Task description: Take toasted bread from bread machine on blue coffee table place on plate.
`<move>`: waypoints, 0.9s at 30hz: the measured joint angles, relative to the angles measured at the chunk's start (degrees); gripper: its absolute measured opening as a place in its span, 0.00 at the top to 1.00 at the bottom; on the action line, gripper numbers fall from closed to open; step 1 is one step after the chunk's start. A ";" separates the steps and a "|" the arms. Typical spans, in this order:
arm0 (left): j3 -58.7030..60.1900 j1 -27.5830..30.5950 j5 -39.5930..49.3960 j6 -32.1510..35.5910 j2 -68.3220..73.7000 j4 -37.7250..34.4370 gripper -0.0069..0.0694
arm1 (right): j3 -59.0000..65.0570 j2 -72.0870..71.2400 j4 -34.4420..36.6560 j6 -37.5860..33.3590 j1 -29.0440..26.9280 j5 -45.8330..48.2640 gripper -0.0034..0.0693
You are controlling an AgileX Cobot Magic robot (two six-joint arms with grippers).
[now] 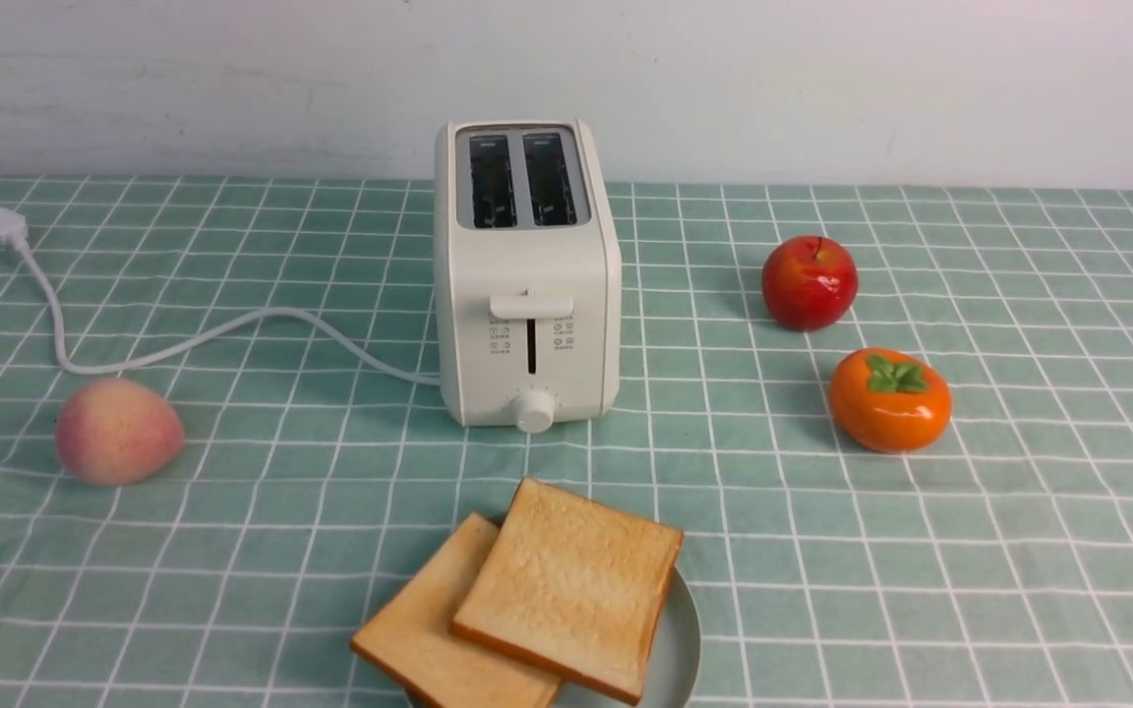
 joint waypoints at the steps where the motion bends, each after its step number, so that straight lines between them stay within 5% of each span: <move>1: 0.00 0.00 0.00 0.00 0.00 0.00 0.90 | 0.00 0.00 0.00 0.00 0.00 -0.01 0.92; 12: 2.84 1.03 -1.40 3.19 -1.86 3.73 0.89 | 0.00 0.00 0.06 0.00 0.00 -0.05 0.90; 21: 18.00 18.41 -6.74 13.39 -10.86 1.64 0.88 | 0.00 0.00 0.01 0.00 0.00 -0.05 0.89; 27: 25.30 21.68 -5.74 14.77 -11.45 2.28 0.87 | 0.00 0.00 -0.05 0.00 0.00 -0.12 0.89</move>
